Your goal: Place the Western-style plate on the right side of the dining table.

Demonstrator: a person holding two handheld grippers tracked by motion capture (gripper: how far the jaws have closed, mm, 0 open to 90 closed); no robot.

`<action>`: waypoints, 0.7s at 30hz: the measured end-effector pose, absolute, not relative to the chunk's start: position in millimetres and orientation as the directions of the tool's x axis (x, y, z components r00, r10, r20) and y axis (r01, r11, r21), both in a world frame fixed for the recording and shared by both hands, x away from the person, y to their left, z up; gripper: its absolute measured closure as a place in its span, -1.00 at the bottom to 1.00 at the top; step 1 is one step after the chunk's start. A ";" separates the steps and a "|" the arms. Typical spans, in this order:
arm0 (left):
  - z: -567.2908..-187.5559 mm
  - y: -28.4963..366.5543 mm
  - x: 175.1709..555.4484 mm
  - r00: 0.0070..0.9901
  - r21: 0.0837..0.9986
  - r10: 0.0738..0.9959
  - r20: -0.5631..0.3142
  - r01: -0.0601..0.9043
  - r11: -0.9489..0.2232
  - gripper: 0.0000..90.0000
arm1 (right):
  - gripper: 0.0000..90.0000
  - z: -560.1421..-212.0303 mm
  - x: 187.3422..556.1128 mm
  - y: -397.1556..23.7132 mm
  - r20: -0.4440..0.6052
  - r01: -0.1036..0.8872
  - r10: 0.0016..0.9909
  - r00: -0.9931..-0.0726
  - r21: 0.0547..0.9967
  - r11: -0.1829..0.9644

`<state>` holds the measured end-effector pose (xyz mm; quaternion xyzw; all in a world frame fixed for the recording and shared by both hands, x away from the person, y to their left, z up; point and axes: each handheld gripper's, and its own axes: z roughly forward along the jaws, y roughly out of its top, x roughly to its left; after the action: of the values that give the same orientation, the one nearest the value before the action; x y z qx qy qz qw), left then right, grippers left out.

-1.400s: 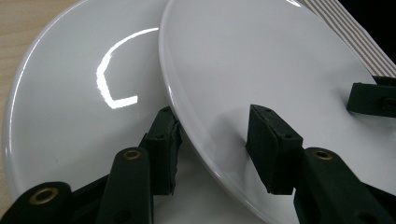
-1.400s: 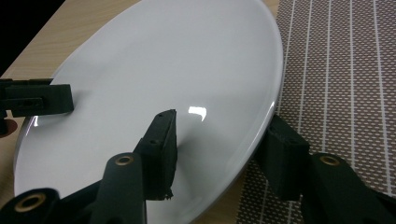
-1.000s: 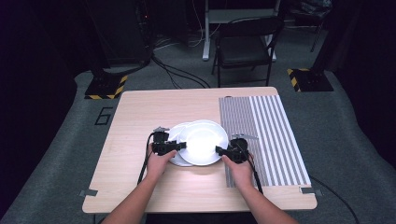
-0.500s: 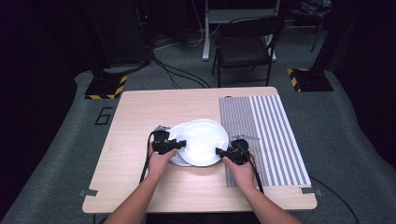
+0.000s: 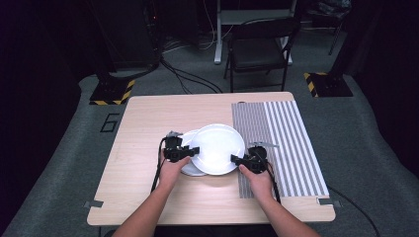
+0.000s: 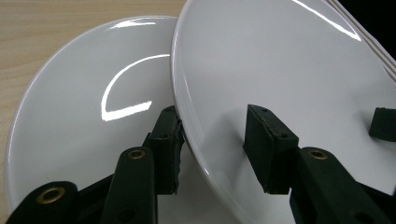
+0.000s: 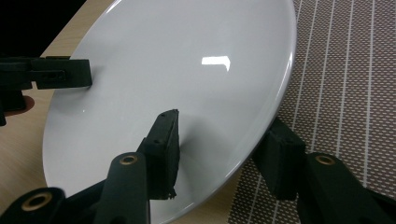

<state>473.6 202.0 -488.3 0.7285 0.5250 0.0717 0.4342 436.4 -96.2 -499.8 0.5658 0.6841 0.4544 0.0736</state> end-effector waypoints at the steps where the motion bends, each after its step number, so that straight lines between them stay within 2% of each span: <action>1: -487.6 201.6 473.3 0.437 0.709 0.829 -0.350 0.701 -0.071 0.26 | 0.16 -499.4 436.2 -96.2 0.414 0.707 0.841 -0.348 0.705 -0.055; 7: -478.7 198.2 474.2 0.448 0.718 0.832 -0.328 0.690 -0.088 0.27 | 0.16 -496.0 435.7 -98.2 0.427 0.704 0.835 -0.347 0.707 -0.069; 21: -472.9 186.1 480.1 0.455 0.717 0.823 -0.338 0.692 -0.088 0.27 | 0.16 -488.6 436.2 -109.5 0.438 0.696 0.838 -0.325 0.711 -0.102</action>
<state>480.1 186.1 -472.9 0.7337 0.5163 0.0757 0.4352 436.2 -109.5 -488.6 0.5761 0.6659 0.4679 0.0759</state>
